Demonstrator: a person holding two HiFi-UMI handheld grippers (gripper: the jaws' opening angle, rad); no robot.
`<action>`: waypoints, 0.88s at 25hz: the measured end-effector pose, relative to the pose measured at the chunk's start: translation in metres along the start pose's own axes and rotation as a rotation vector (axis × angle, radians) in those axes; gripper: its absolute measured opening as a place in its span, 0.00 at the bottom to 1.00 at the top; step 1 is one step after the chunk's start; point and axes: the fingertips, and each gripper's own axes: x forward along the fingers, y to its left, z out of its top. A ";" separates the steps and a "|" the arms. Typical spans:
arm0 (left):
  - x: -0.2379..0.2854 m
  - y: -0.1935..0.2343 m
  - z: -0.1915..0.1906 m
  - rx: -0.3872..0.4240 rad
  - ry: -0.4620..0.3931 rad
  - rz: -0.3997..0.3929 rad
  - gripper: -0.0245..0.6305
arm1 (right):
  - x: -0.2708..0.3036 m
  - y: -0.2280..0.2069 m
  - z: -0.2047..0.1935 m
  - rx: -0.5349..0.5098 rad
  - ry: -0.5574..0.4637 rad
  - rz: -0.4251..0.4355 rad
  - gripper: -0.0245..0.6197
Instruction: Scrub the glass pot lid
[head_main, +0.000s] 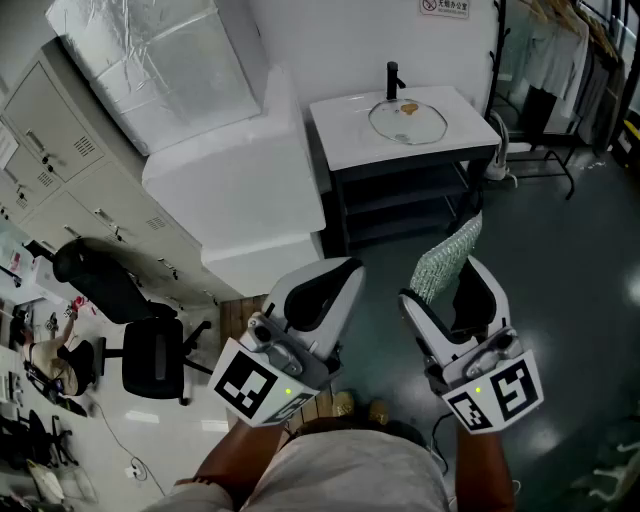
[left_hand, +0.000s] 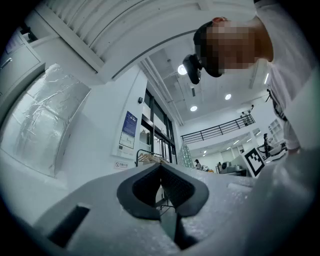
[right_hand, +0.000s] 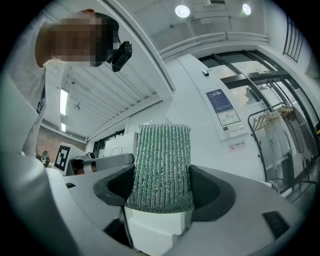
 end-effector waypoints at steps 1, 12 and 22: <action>0.001 0.000 -0.001 0.000 0.002 0.000 0.06 | 0.000 -0.001 0.000 0.001 0.000 -0.002 0.56; 0.019 0.009 -0.009 -0.031 0.010 0.020 0.06 | -0.003 -0.025 -0.003 0.031 0.010 -0.007 0.56; 0.056 0.014 -0.030 -0.003 0.036 0.072 0.06 | -0.009 -0.078 -0.009 0.003 0.027 0.002 0.56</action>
